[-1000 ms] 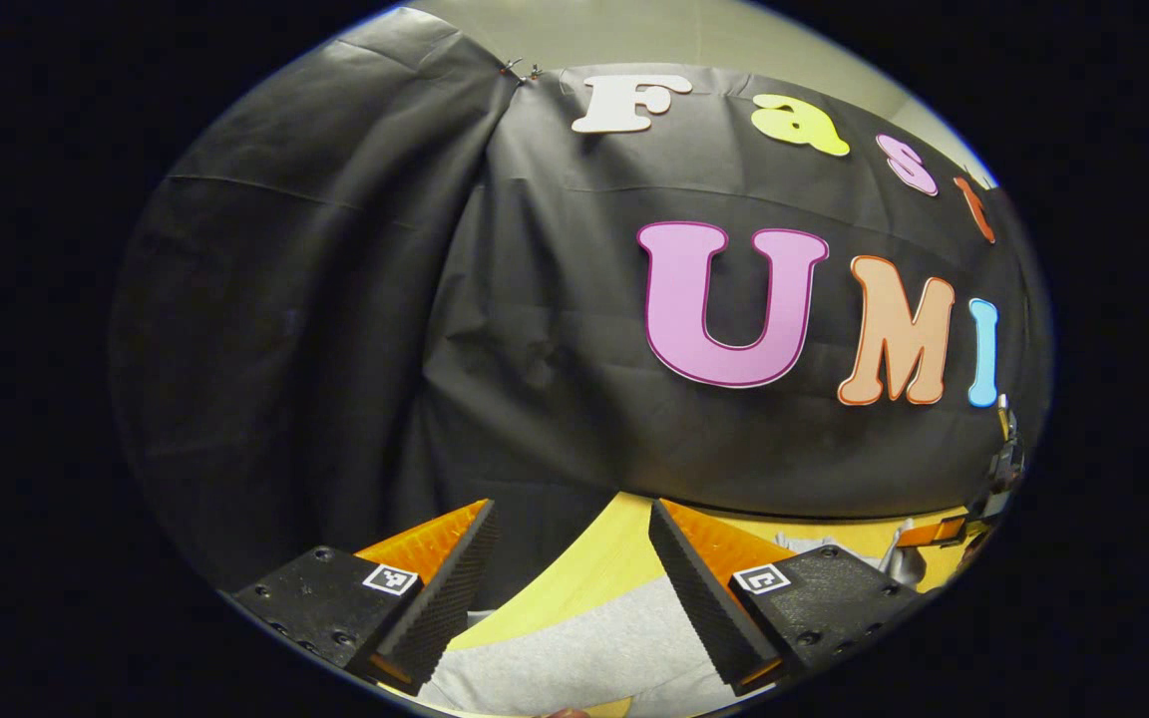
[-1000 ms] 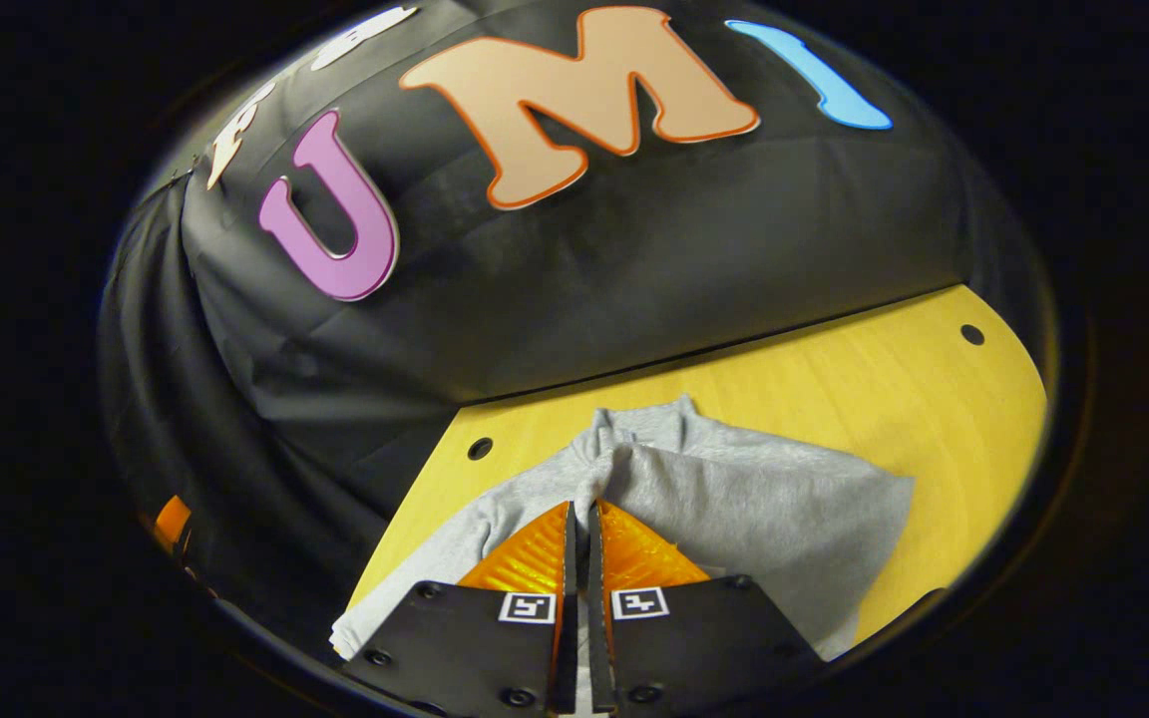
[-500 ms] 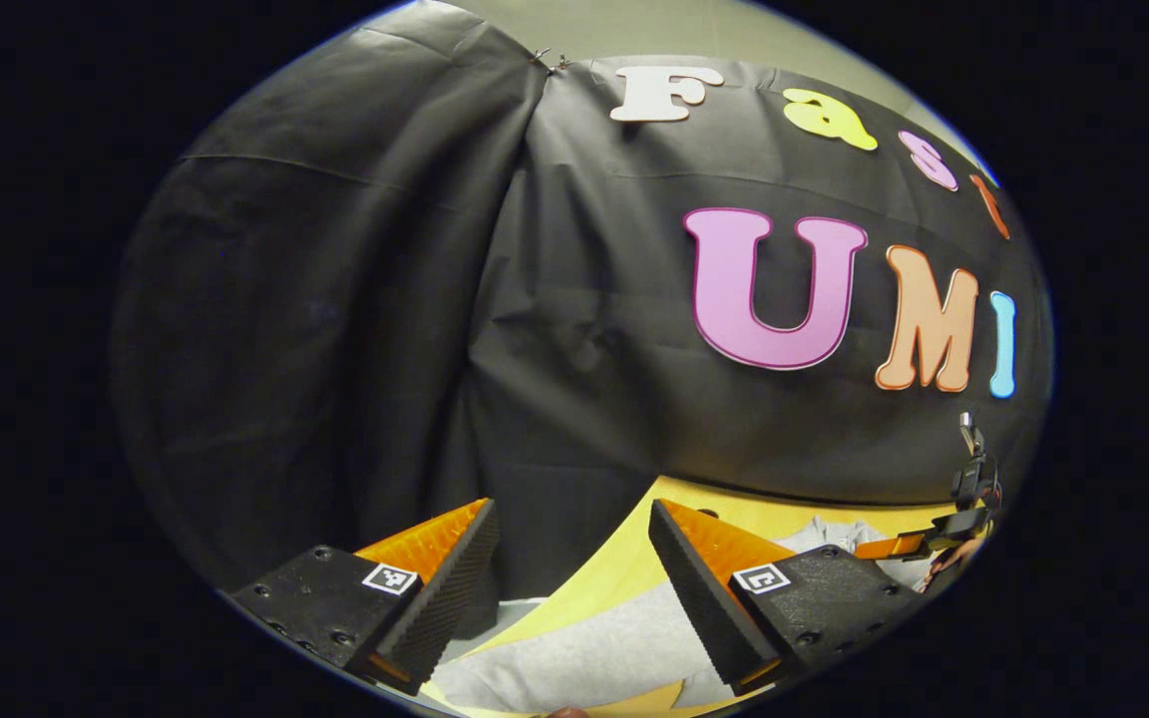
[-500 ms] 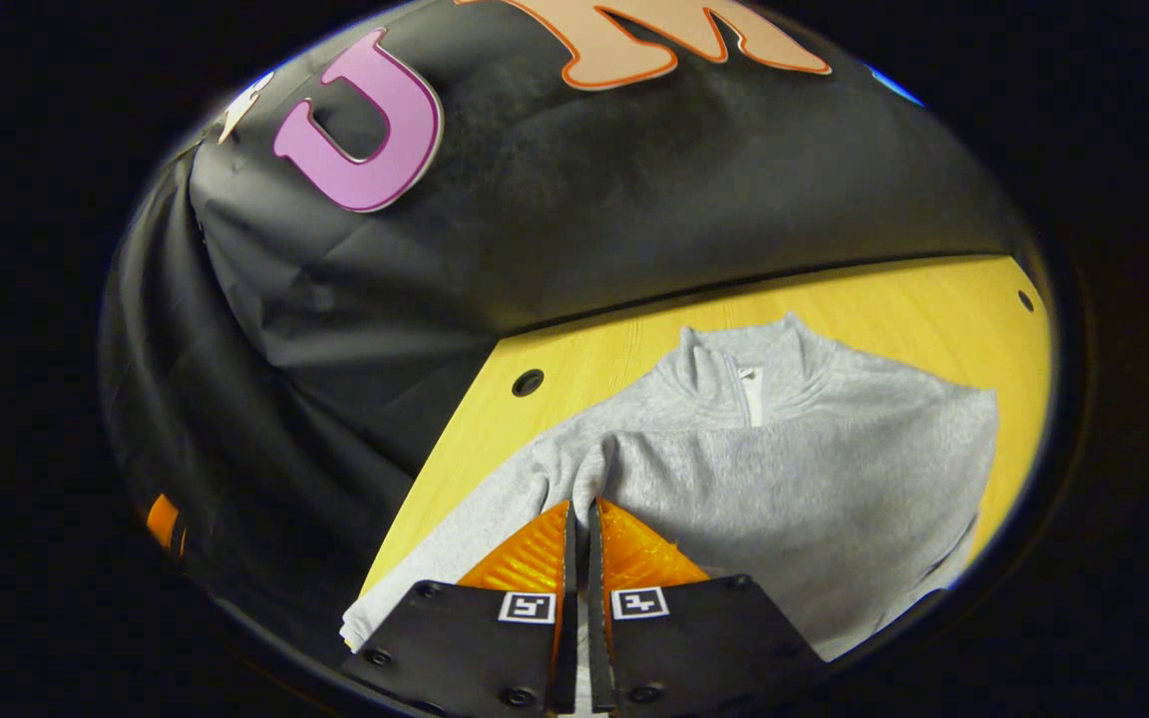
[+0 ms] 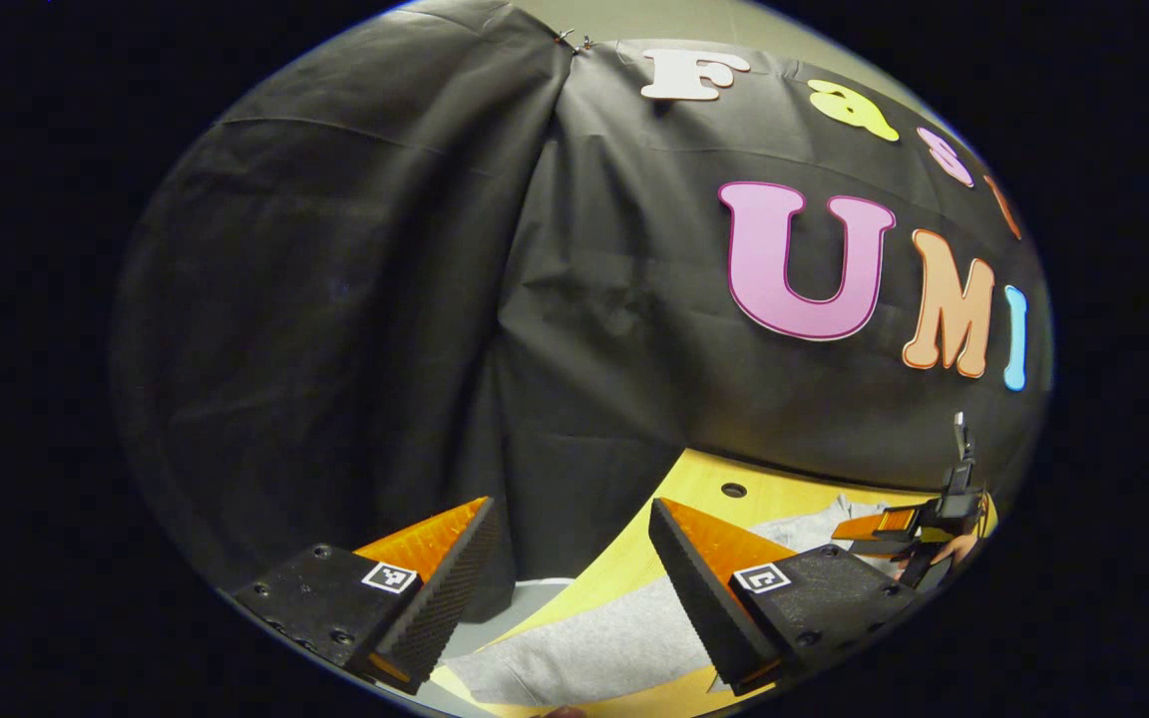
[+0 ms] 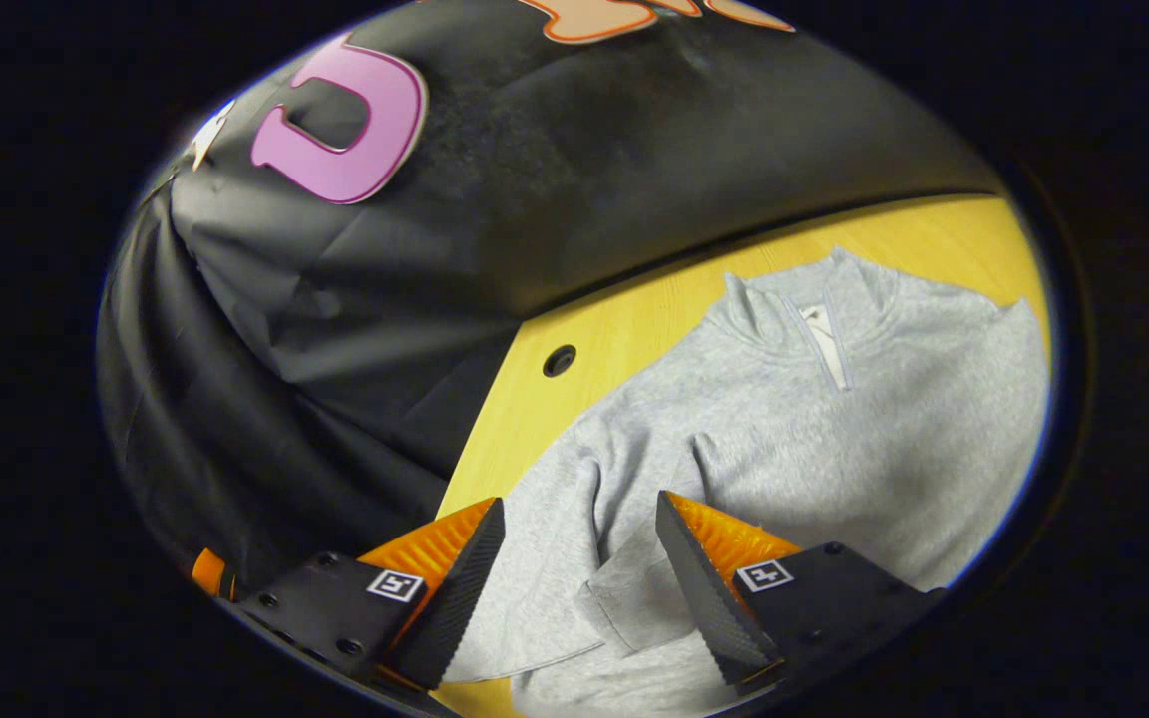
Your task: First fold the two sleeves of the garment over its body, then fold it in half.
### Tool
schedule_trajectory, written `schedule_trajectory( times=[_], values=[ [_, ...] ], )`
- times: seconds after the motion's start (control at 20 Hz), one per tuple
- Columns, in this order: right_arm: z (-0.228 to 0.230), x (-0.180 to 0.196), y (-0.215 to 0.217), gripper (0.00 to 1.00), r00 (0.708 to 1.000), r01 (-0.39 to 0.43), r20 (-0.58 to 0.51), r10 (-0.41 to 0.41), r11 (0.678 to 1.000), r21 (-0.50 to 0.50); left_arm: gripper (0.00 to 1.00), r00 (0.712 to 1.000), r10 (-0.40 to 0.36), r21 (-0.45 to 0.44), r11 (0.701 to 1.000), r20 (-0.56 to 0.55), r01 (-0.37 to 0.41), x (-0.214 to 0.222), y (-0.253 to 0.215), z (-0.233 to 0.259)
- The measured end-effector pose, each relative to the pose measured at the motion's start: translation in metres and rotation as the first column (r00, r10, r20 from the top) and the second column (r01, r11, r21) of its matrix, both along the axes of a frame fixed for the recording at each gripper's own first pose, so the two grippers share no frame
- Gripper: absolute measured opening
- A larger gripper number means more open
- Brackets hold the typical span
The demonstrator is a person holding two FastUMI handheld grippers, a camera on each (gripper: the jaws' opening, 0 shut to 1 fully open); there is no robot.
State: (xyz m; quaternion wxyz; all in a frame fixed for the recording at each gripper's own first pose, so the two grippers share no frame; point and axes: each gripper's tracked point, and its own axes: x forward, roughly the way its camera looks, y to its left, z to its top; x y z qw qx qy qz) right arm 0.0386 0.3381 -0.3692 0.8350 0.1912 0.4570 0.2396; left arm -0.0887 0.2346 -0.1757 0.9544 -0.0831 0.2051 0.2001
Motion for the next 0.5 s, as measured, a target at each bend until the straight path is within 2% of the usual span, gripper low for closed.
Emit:
schedule_trajectory(
  times=[0.1,0.2,0.4,0.5],
  values=[
    [0.006,-0.005,-0.016,0.96,0.998,-0.024,0.050,0.027,0.998,-0.054,0.99,0.999,-0.035,-0.041,0.999,-0.032,0.033,-0.002,-0.010,-0.026],
    [0.007,-0.018,-0.043,0.96,1.000,0.010,0.016,-0.009,0.998,-0.057,0.99,0.990,-0.086,-0.103,0.992,-0.111,0.074,-0.008,-0.026,-0.067],
    [0.005,-0.029,-0.098,0.96,0.998,0.059,0.011,-0.058,0.993,-0.103,0.96,0.960,-0.139,-0.107,0.988,-0.245,0.116,-0.025,-0.042,-0.126],
    [0.005,-0.033,-0.122,0.96,0.997,0.081,0.005,-0.082,0.989,-0.126,0.96,0.947,-0.140,-0.130,0.986,-0.289,0.106,-0.033,-0.045,-0.147]
  ],
)
